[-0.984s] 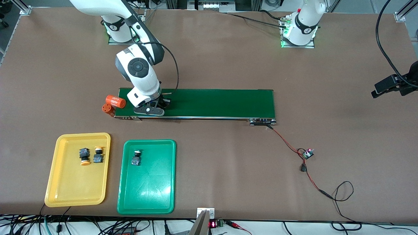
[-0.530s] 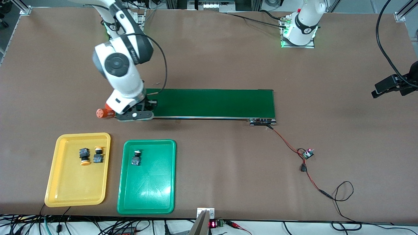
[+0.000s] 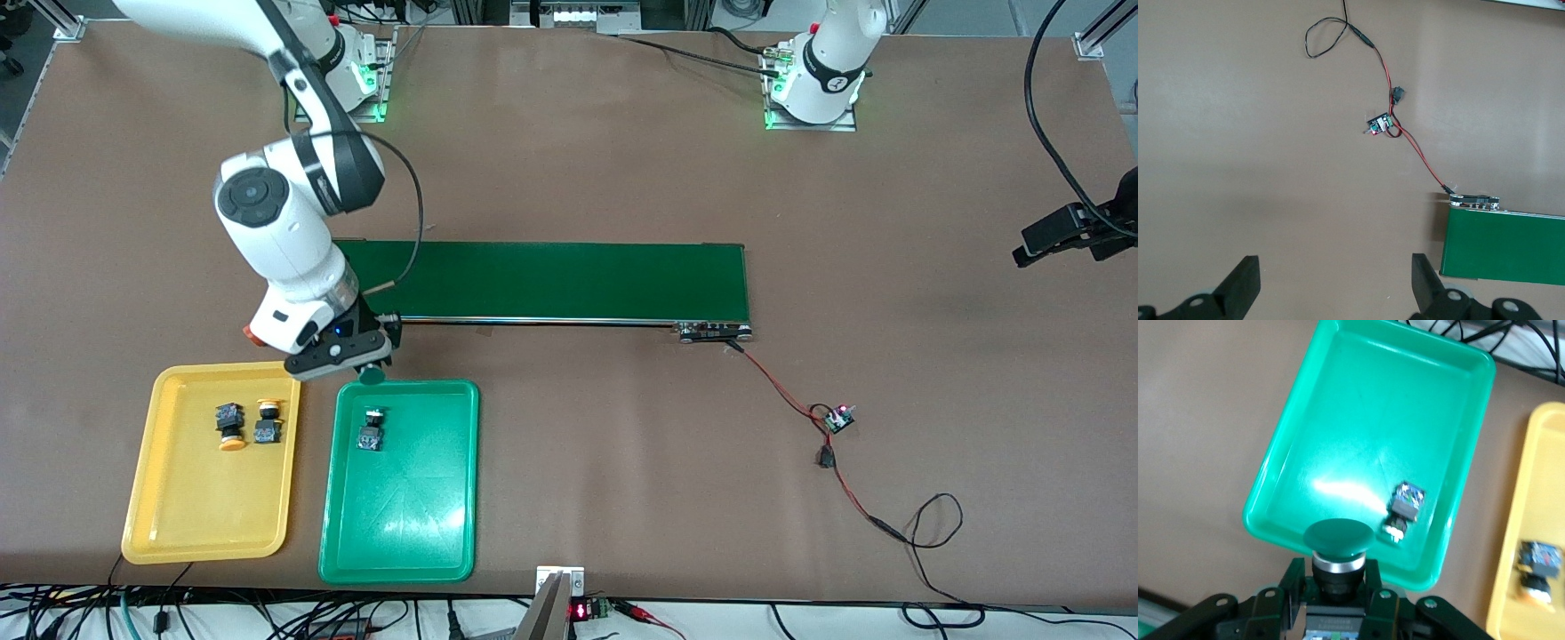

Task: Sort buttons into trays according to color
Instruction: 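Carry the green button into the green tray and open the right gripper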

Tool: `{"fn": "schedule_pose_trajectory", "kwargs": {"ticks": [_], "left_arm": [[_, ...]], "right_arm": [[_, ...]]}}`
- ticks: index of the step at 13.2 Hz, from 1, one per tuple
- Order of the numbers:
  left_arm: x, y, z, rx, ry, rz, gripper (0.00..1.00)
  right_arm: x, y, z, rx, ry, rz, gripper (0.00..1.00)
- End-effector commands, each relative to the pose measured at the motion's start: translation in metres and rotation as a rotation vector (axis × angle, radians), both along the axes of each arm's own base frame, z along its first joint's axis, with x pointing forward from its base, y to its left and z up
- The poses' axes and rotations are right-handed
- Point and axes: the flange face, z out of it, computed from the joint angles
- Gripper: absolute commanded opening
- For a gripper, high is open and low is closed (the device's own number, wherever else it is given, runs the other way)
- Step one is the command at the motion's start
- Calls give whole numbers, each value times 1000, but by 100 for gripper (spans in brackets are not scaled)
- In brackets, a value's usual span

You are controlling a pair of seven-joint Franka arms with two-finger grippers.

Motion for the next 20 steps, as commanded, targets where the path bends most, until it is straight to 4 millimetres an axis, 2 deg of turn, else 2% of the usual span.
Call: {"fn": "schedule_pose_trajectory", "kwargs": {"ticks": [1, 3, 4, 6, 11, 15, 16, 17, 18, 19, 20], "left_arm": [[-3, 2, 4, 9, -4, -2, 100], [-3, 1, 4, 7, -4, -2, 100], [-3, 1, 4, 7, -5, -1, 100], [-3, 0, 4, 6, -5, -2, 100], [-1, 0, 4, 6, -7, -4, 100], [-4, 14, 9, 3, -16, 27, 100], [-4, 16, 11, 4, -21, 30, 100], [-4, 16, 14, 4, -27, 31, 100], [-3, 16, 12, 4, -24, 32, 100], [-2, 15, 8, 2, -18, 30, 100], [0, 14, 5, -11, -13, 27, 100]], "right_arm": [[35, -1, -18, 26, -94, 61, 4], [51, 7, -33, 48, -162, 78, 4], [62, 4, -39, 44, -185, 83, 4], [73, 4, -58, 40, -183, 98, 6], [83, 15, -99, 82, -232, 102, 6], [87, 19, -107, 69, -238, 102, 9], [87, 19, -107, 71, -238, 100, 34], [87, 17, -110, 69, -237, 98, 70], [88, 14, -113, 68, -244, 95, 87], [89, 12, -112, 73, -263, 95, 94], [89, 11, -112, 74, -267, 97, 95]]}}
